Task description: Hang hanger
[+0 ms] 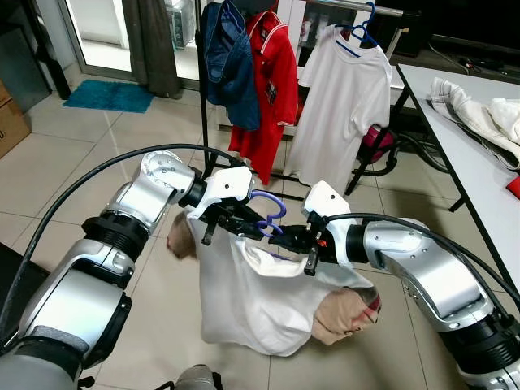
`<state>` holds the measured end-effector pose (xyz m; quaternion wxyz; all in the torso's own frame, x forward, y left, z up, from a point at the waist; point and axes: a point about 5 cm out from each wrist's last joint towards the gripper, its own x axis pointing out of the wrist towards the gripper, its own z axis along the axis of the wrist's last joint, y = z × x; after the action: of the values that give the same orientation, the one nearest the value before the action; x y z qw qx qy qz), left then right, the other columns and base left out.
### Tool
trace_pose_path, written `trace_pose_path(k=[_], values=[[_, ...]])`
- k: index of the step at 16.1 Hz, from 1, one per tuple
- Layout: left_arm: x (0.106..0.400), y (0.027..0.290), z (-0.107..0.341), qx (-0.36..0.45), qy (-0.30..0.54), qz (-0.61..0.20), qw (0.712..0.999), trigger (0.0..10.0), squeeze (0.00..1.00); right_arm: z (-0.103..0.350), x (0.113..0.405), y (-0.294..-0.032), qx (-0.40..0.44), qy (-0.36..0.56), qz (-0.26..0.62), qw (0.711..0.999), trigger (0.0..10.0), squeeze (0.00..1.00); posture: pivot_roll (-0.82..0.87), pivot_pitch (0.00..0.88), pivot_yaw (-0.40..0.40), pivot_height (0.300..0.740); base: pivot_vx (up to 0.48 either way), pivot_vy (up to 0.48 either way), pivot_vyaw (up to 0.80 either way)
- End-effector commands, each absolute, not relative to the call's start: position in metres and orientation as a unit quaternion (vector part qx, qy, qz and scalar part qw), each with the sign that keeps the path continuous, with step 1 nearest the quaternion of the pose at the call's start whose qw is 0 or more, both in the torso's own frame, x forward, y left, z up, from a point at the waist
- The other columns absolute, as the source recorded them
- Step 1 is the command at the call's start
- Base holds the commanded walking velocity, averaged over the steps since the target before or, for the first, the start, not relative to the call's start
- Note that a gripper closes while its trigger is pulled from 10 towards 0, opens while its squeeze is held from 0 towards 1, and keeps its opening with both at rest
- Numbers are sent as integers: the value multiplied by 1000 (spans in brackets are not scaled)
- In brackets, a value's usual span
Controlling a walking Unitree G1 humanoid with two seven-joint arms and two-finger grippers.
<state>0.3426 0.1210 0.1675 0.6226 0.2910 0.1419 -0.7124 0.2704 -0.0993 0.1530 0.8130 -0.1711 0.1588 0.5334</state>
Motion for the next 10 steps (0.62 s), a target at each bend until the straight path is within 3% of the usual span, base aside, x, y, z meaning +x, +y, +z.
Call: trace_pose_path(k=[1,2,3,4,8,10], values=[[344,117,171,288,127,-711,629,9804,0,167,271,-93,-168,127,549,809,10000,0,46,0,-54,740,0,0,0],[344,118,171,288,130,-712,628,5765,0,167,271,-94,-168,127,548,809,10000,0,46,0,-53,740,0,0,0],[344,118,171,287,130,-711,628,4078,0,167,271,-94,-168,127,548,810,10000,0,45,0,-52,740,0,0,0],[344,117,172,284,124,-712,630,39,0,167,271,-94,-167,127,547,810,10000,0,46,0,-52,740,0,0,0],[342,117,174,264,127,-726,623,0,0,167,272,-95,-167,125,543,813,10000,0,44,0,-45,740,0,0,0],[342,121,172,255,132,-718,635,0,0,166,273,-98,-171,126,535,817,10000,0,45,0,-43,740,0,0,0]])
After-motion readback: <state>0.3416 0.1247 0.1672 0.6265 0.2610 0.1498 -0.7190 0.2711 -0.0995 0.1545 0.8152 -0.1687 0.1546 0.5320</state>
